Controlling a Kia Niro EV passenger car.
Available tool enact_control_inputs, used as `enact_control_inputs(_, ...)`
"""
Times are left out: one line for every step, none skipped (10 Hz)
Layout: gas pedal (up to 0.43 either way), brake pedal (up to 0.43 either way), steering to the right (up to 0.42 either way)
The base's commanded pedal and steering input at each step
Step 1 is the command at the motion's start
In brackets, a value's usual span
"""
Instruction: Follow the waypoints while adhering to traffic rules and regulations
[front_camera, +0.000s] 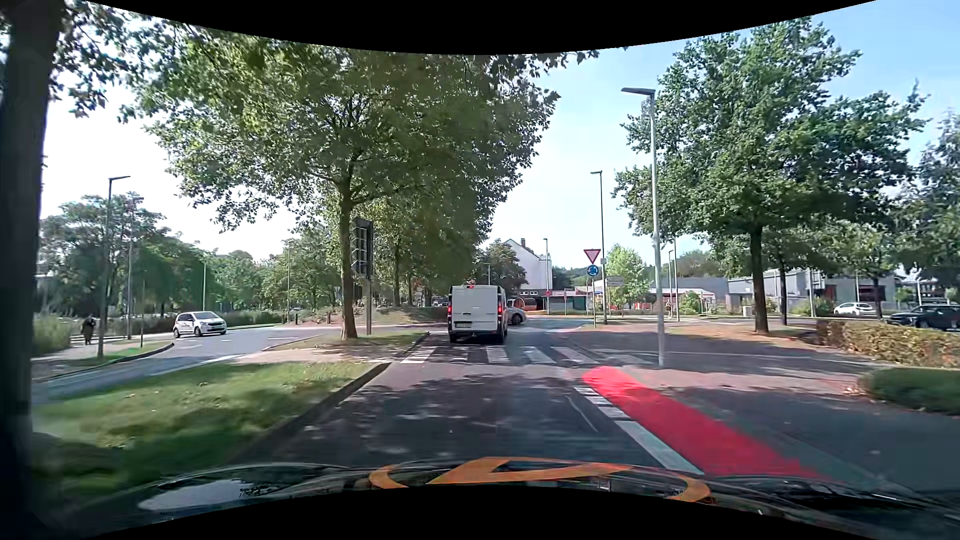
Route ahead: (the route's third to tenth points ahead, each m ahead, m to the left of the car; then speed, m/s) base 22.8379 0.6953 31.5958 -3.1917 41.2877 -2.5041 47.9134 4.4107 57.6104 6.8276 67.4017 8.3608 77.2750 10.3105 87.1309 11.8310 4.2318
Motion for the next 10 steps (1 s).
enact_control_inputs(0.0,0.195,0.0)
enact_control_inputs(0.0,0.195,0.006)
enact_control_inputs(0.0,0.201,0.008)
enact_control_inputs(0.0,0.207,0.008)
enact_control_inputs(0.0,0.207,0.008)
enact_control_inputs(0.0,0.213,0.009)
enact_control_inputs(0.0,0.213,0.009)
enact_control_inputs(0.0,0.22,0.01)
enact_control_inputs(0.0,0.22,0.008)
enact_control_inputs(0.0,0.226,0.0)
